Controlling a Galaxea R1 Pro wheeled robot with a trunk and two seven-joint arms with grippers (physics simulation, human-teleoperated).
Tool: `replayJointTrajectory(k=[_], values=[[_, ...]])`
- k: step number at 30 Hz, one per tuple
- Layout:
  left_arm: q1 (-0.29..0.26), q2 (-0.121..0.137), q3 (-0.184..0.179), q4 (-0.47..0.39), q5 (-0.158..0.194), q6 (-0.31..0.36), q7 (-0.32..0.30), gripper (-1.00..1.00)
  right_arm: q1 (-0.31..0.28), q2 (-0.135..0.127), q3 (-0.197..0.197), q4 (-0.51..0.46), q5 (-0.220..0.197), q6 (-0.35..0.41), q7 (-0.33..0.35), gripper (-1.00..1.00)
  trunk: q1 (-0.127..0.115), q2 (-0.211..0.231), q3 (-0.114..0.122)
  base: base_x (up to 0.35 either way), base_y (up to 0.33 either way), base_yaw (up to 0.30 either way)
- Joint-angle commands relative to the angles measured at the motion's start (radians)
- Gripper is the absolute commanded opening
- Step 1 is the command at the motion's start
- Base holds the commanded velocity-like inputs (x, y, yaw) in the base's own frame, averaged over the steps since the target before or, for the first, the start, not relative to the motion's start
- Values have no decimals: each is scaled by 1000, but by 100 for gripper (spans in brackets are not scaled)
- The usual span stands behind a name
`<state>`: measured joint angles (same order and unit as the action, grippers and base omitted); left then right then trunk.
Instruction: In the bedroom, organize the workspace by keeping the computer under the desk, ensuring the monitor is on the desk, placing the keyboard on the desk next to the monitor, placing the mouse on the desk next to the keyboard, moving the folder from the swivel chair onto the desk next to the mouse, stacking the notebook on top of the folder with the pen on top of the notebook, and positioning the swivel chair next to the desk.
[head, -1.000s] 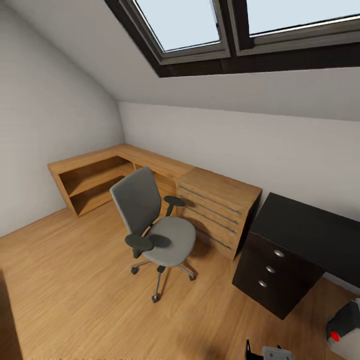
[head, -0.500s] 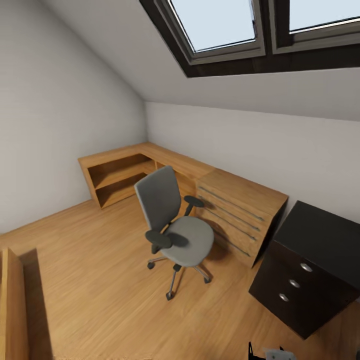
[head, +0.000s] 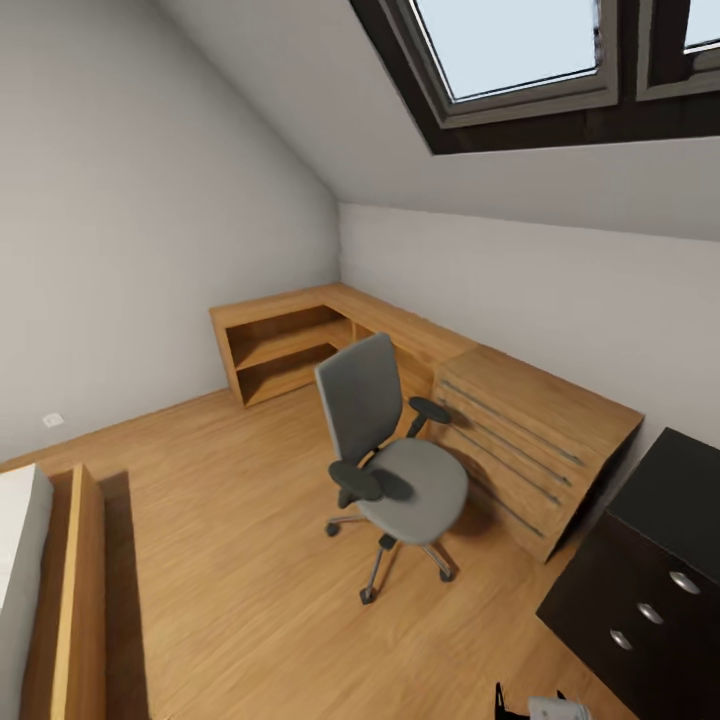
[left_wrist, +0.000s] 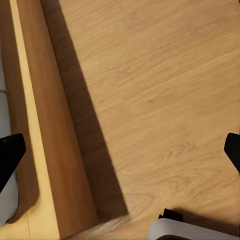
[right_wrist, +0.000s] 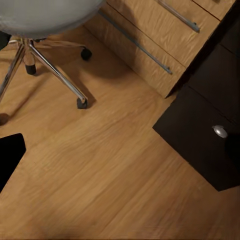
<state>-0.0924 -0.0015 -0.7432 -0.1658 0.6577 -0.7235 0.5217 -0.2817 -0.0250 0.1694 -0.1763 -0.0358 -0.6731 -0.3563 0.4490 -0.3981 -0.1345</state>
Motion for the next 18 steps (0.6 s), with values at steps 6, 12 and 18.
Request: replayJointTrajectory(k=[6, 12, 18], values=[[-1, 0, -11, 1, 2, -1, 9, 100, -1, 0, 7, 1, 32, -3, -10, 100, 1, -2, -2, 279, 0, 287], [-1, 0, -12, 0, 2, -3, 9, 100, -1, -1, 5, 0, 37, -3, -11, 100, 1, -2, -2, 72, 0, 287], [-1, -1, -12, 1, 1, -2, 8, 100, -1, -3, 4, 0, 36, -4, -12, 100, 1, -2, -2, 8, 0, 286]])
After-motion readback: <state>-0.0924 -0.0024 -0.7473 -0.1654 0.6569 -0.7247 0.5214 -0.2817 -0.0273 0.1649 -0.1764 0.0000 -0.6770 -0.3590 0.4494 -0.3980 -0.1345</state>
